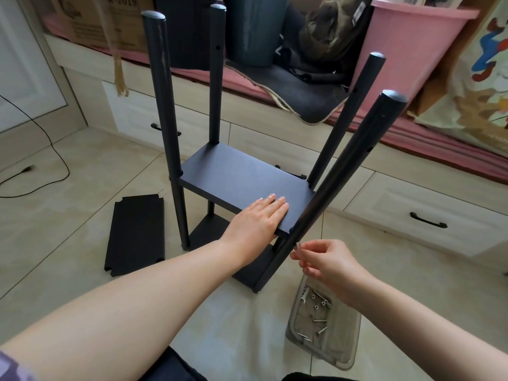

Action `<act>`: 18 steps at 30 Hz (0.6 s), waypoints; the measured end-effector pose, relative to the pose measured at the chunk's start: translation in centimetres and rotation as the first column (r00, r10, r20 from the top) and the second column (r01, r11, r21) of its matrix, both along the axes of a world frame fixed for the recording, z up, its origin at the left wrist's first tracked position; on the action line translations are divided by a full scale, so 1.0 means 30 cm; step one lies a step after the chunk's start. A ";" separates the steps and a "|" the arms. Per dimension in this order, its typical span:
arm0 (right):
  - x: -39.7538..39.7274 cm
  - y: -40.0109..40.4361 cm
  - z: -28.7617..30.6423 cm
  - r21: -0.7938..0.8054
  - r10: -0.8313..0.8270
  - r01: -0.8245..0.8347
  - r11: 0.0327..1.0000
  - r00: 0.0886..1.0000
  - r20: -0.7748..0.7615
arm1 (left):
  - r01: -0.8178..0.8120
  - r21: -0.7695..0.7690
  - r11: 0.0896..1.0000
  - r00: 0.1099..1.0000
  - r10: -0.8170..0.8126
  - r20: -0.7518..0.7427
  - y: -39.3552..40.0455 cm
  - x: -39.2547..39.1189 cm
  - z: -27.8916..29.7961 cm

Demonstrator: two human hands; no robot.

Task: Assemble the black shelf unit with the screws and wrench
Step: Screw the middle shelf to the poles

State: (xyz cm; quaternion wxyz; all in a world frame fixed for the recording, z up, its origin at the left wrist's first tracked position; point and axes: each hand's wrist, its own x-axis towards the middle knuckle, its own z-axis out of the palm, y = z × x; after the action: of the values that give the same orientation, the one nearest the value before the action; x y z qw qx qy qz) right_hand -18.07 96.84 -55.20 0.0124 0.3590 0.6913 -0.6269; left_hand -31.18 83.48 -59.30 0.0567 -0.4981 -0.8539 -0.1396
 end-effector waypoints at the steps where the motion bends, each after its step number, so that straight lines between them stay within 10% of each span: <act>1: 0.000 0.001 0.002 0.068 0.024 -0.024 0.997 1.000 0.002 | -0.002 0.002 1.000 1.000 0.002 0.008 0.000 0.002 0.003; 13: 0.008 0.004 0.000 0.380 0.265 -0.247 0.892 0.964 0.004 | 0.015 -0.007 1.000 0.891 -0.010 0.454 0.000 0.045 0.137; 18: 0.017 0.015 0.002 0.644 0.431 -0.404 0.650 0.893 0.125 | 0.010 -0.014 1.000 0.834 -0.001 0.552 0.005 0.058 0.146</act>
State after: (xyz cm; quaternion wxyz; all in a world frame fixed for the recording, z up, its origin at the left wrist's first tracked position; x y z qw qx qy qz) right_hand -17.56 97.30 -55.13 0.0164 0.1591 0.9298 -0.3315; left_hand -29.44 83.63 -54.92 -0.1961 -0.4398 -0.8336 -0.2705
